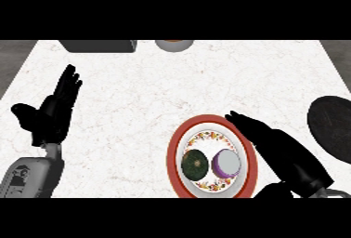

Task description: Pick the can from the plate and place it in the pan

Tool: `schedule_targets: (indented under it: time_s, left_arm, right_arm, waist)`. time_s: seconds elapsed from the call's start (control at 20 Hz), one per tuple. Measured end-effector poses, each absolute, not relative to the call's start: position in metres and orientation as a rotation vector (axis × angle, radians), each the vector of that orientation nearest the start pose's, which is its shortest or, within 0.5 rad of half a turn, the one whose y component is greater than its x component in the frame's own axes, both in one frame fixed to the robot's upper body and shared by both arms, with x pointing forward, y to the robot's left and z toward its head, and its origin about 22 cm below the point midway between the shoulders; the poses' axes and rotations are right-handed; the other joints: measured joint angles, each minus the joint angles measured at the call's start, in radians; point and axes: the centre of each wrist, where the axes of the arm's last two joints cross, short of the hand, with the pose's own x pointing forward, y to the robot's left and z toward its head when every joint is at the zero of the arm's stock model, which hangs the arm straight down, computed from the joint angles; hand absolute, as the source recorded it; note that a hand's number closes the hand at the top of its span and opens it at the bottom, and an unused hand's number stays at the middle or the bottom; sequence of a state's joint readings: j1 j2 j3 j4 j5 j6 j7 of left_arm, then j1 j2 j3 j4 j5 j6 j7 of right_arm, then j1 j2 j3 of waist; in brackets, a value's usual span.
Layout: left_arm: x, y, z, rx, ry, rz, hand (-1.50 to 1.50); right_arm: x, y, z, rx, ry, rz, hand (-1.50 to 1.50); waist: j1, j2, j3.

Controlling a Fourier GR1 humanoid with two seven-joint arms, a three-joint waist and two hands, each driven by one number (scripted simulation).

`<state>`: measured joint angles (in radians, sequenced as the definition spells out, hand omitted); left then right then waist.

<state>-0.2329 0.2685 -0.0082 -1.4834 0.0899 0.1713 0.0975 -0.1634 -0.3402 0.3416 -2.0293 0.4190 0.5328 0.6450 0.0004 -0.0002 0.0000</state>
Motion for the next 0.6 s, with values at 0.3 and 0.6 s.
schedule_targets:
  time_s: [0.3, 0.6]
  left_arm:
    - [0.296, 0.27, 0.05, 0.208, -1.61, -0.046, 0.0]
    - [0.295, 0.279, 0.054, 0.201, -1.619, -0.054, 0.0]
  right_arm:
    - [0.223, -0.178, 0.129, -0.409, -1.234, 1.247, -1.5]
    - [0.231, -0.172, 0.114, -0.489, -1.137, 1.334, -1.5]
  waist:
    - [-0.001, 0.0, 0.0]
    - [0.001, 0.0, 0.0]
